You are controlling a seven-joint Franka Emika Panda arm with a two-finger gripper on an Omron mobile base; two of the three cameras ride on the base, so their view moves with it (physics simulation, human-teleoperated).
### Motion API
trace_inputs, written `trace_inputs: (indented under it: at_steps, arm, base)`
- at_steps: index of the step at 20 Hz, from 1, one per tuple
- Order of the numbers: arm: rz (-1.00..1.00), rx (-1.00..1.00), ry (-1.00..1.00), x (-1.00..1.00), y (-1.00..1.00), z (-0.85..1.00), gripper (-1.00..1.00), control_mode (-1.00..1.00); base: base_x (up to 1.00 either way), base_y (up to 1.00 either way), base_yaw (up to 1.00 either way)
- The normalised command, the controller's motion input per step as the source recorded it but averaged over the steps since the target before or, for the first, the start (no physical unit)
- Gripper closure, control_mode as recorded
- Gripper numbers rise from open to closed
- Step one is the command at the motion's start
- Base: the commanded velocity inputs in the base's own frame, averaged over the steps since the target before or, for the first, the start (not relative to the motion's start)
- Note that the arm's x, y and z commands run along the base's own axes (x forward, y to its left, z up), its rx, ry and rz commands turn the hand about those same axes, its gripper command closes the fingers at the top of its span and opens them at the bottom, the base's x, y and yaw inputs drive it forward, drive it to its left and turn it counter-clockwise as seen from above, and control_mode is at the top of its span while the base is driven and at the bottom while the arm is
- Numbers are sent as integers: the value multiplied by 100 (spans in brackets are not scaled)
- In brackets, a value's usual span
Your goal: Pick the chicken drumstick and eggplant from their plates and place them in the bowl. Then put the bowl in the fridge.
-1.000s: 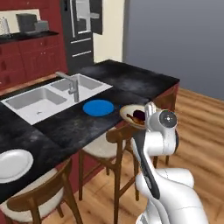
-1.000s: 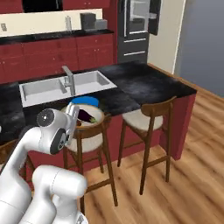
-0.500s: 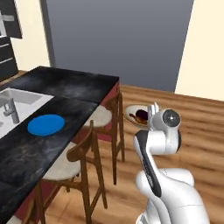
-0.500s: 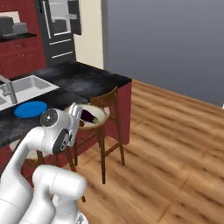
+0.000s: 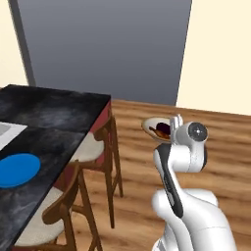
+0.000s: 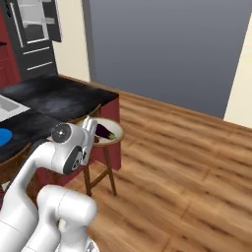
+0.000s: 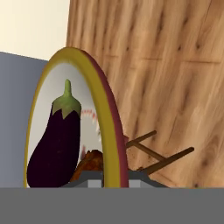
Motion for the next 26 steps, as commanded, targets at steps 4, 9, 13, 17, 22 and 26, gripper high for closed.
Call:
trace_inputs:
  at_steps: [4,9,13,17,22,26]
  arm:
    - [0,0,0,0,0,0,100,100]
    - [0,0,0,0,0,0,100,100]
    - [0,0,0,0,0,0,100,100]
    - [0,0,0,0,0,0,100,100]
    - [0,0,0,0,0,0,100,100]
    - [0,0,0,0,0,0,100,100]
  base:
    - [79,-20,-11]
    - [88,-22,-2]
    - [94,-17,0]
    - [94,-16,0]
    - [94,-13,0]
    - [94,-10,1]
